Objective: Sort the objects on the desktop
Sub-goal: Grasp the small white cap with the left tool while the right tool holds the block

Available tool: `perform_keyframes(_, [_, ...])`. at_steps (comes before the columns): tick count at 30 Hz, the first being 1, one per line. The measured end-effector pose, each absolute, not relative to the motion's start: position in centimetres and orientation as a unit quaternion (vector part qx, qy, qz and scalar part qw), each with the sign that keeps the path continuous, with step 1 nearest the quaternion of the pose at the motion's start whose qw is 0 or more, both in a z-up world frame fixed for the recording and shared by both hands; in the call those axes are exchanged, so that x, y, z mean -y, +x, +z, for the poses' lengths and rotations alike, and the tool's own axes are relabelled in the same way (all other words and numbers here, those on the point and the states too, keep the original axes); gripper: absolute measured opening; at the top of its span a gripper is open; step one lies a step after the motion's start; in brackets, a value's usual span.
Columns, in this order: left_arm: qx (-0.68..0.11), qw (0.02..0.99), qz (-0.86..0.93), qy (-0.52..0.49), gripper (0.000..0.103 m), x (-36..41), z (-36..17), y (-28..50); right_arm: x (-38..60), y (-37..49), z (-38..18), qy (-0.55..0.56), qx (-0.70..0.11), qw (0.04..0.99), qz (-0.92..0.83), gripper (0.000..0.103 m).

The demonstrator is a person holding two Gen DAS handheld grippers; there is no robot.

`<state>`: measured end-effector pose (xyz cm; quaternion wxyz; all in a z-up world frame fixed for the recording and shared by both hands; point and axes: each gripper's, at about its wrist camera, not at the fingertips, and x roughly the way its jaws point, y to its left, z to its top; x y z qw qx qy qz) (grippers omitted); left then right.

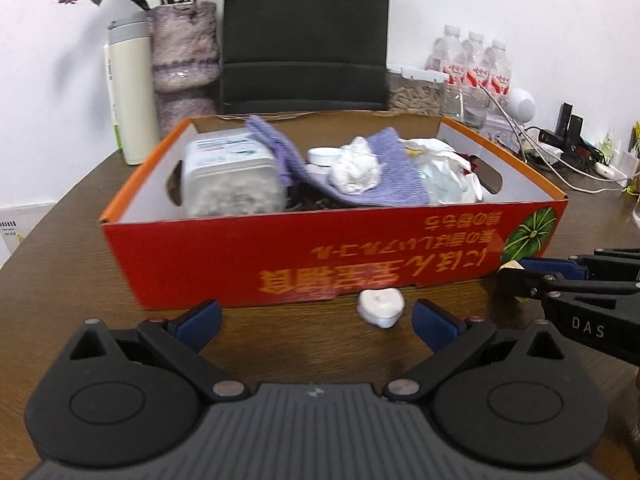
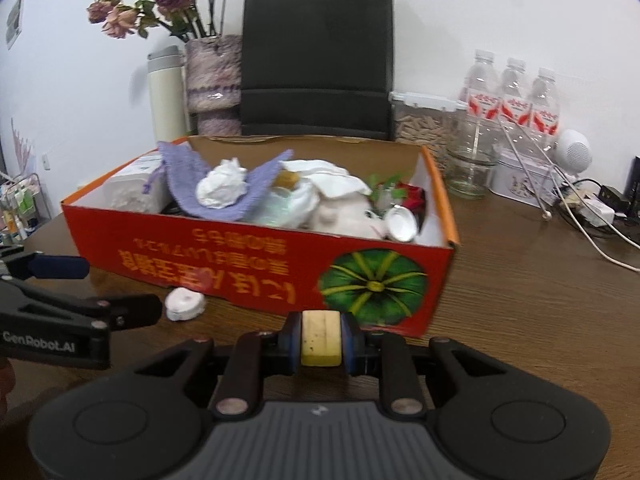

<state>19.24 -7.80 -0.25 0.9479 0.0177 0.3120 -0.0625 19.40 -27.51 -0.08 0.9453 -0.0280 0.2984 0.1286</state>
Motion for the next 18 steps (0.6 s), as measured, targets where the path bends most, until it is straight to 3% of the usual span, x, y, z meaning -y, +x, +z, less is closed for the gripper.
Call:
perform_keyframes(9, [-0.327,0.943,-0.058,0.015,0.103,9.6,-0.9,20.5,29.4,20.0,-0.4,-0.017,-0.304,0.944,0.129,0.02])
perform_keyframes(12, [-0.335,0.94,-0.063,0.013,0.086,10.0,-1.1,20.8,29.8,20.1,-0.5,-0.015,-0.306,0.944,0.126,0.02])
perform_keyframes(18, [-0.337,0.94,-0.047,0.027,0.079,11.0,-1.1,20.9,29.7,20.0,-0.5,-0.012,-0.308,0.943,0.127,0.02])
